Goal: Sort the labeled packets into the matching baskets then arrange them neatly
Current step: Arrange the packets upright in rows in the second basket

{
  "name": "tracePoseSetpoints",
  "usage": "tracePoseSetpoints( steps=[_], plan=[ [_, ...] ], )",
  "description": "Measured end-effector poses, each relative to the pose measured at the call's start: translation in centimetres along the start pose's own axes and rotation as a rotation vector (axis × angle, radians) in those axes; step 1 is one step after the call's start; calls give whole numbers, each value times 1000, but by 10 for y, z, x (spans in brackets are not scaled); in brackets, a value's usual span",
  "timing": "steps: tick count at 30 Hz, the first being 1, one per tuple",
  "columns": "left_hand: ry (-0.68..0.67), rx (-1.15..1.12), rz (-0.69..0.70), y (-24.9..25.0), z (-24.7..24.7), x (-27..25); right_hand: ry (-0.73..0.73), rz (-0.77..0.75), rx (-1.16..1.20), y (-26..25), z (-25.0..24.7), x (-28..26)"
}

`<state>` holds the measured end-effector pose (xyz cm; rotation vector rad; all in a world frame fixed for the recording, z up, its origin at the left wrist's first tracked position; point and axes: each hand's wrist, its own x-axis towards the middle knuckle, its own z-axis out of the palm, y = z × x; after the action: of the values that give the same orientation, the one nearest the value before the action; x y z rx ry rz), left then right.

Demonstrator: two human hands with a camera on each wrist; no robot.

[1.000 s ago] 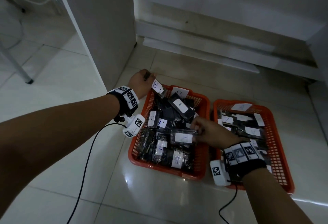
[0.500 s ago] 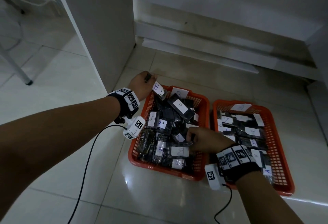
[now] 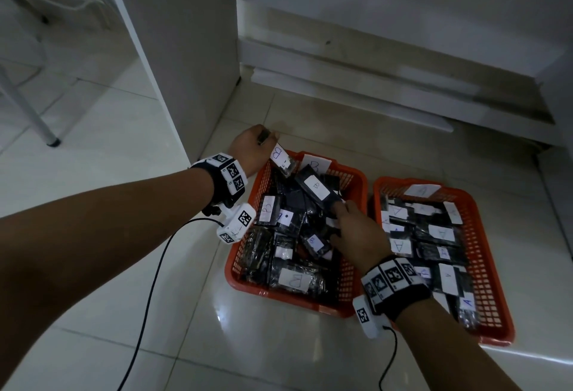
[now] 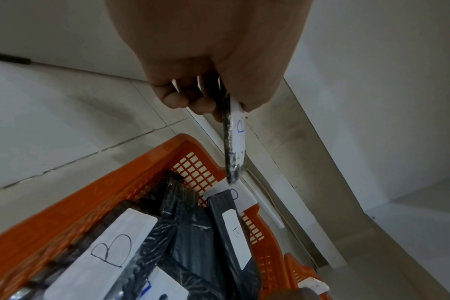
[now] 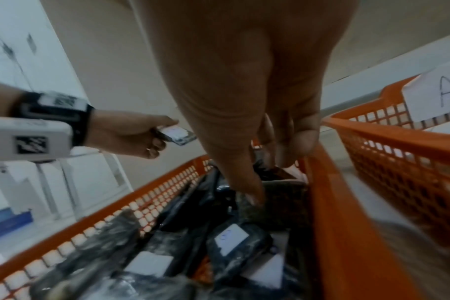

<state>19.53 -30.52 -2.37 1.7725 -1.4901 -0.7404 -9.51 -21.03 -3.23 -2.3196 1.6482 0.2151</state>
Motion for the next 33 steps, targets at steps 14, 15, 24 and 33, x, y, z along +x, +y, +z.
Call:
tracePoseSetpoints(
  steps=[14,15,24,33],
  plan=[
    [27,-11,3,-6,-13,-3,-71,-97,16,8,-23,10],
    [28,-10,6,-5,-16,-3,-65,-96,68,5,-28,9],
    [43,-6,18,4,-23,-6,-108,-76,-118,-11,-17,18],
    [18,-52,-10,-7,-27,-7,-81,-63,-162,1,-1,18]
  ],
)
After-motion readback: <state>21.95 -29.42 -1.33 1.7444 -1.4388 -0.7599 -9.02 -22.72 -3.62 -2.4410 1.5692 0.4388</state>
